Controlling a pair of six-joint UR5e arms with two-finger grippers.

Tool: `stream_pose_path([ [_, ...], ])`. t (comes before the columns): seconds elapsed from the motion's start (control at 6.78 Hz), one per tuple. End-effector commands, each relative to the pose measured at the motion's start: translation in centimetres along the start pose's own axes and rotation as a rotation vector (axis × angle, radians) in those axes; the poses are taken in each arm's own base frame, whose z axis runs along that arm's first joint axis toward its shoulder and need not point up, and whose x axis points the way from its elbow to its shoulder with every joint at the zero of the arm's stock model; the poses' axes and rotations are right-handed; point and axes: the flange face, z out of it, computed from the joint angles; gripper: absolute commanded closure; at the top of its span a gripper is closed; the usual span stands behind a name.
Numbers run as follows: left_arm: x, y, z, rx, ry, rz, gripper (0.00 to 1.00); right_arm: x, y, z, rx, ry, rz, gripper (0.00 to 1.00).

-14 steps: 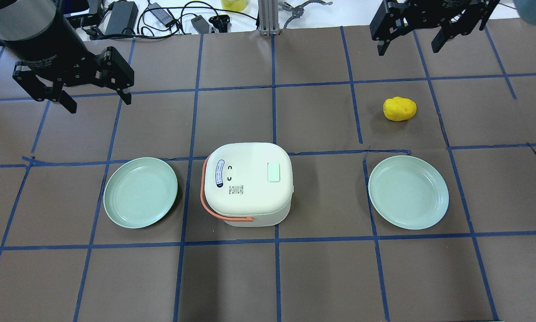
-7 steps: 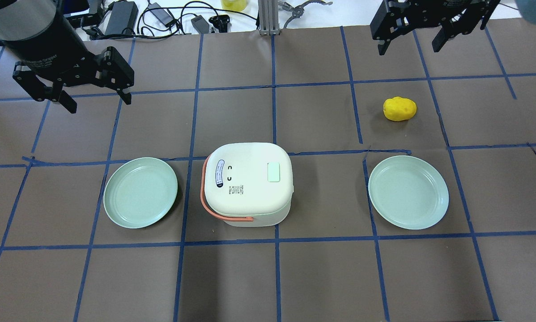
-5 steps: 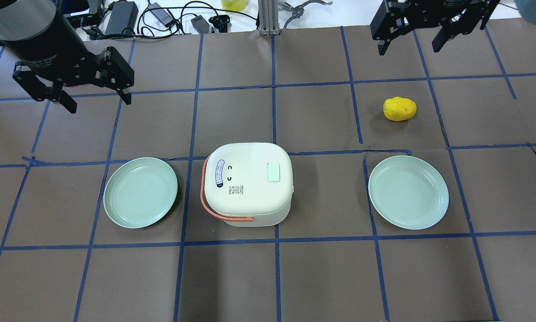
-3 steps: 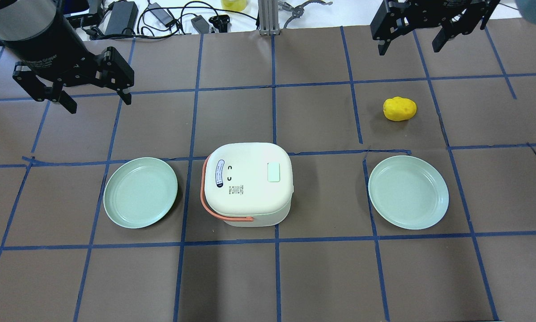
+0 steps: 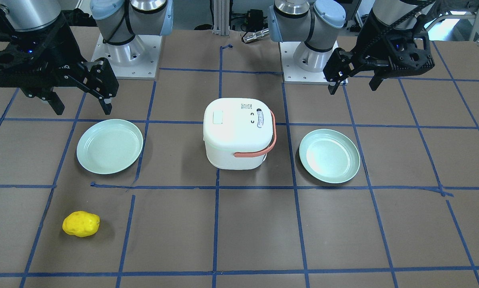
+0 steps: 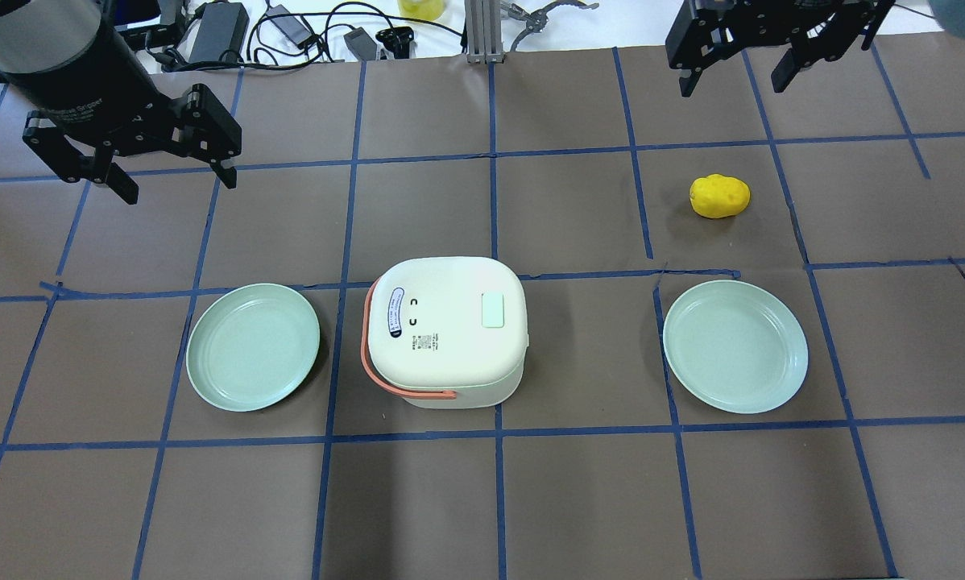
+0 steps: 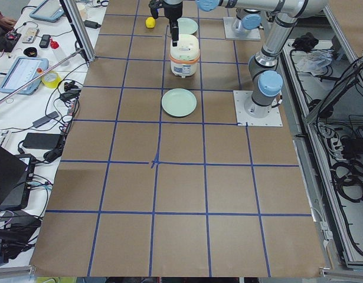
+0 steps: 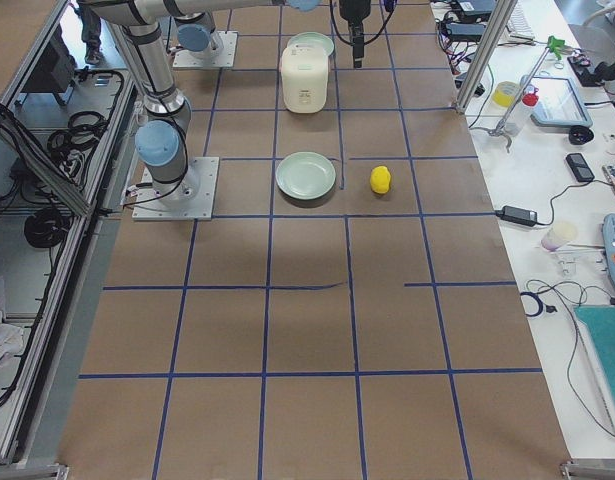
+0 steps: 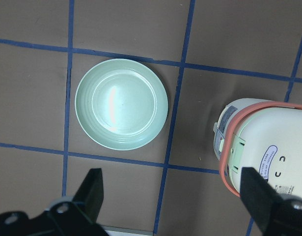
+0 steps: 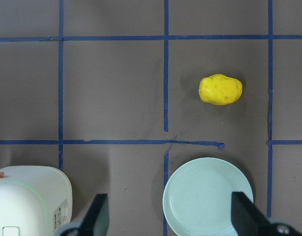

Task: Press rice cooker button
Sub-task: 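Move the right gripper over the rice cooker's green lid button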

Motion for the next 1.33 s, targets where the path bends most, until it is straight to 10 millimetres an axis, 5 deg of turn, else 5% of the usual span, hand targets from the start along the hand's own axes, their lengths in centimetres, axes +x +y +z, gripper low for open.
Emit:
stream_pose_path([
  [0.0,0.0,0.0,0.0,0.000,0.000,0.000,0.00,-2.5,0.6,-0.1,-0.004,0.005,-0.001,0.37],
  [0.3,0.0,0.0,0.0,-0.001,0.000,0.000,0.00,-5.3,1.5,0.1,-0.011,0.002,0.038,0.55],
  [0.59,0.0,0.0,0.0,0.000,0.000,0.000,0.00,-11.0,3.0,1.8,-0.038,0.016,0.093,0.63],
  [1.18,0.0,0.0,0.0,0.000,0.000,0.000,0.00,-19.4,6.7,7.2,-0.129,0.033,0.165,0.87],
])
